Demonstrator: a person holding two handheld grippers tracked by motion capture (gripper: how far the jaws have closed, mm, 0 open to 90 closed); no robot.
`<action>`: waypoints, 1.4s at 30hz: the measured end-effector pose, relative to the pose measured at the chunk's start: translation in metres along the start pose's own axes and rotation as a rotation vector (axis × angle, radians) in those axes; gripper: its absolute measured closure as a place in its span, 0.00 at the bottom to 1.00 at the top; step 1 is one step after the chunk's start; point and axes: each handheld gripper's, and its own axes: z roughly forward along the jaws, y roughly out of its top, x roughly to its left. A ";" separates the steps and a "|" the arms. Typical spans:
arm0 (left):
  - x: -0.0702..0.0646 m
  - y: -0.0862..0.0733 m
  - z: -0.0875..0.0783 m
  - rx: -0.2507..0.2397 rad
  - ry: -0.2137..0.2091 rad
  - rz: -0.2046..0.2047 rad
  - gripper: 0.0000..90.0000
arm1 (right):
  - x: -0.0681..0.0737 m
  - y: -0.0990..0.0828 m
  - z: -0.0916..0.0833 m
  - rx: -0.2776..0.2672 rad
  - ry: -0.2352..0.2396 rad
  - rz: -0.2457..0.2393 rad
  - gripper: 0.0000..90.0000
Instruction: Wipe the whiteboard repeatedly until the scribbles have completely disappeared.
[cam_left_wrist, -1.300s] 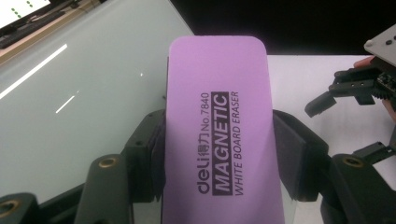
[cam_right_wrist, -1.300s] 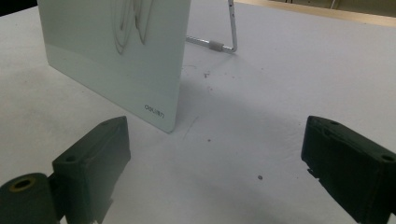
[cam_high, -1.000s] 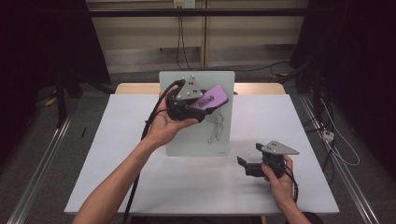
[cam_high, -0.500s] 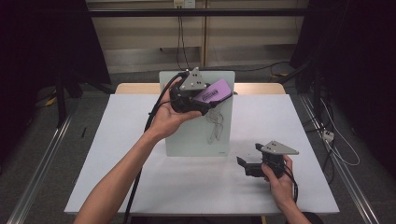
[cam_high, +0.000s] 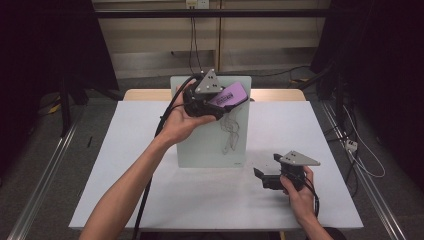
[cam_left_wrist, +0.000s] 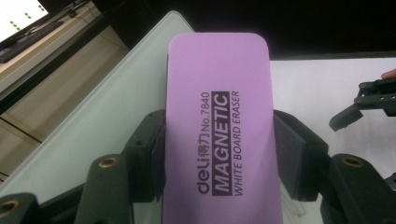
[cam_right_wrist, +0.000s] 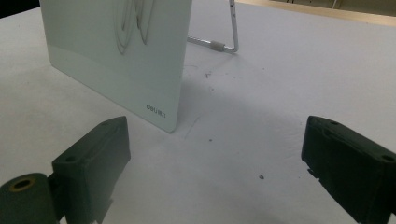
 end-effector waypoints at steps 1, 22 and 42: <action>0.001 0.000 0.000 0.007 -0.006 0.004 0.46 | 0.000 0.000 0.000 -0.001 0.001 -0.003 0.09; -0.012 -0.008 0.010 0.049 -0.009 0.054 0.46 | 0.001 0.000 0.000 -0.001 0.000 -0.007 0.09; -0.002 -0.011 -0.006 0.025 0.035 0.013 0.46 | 0.001 0.000 0.000 0.000 0.001 -0.007 0.09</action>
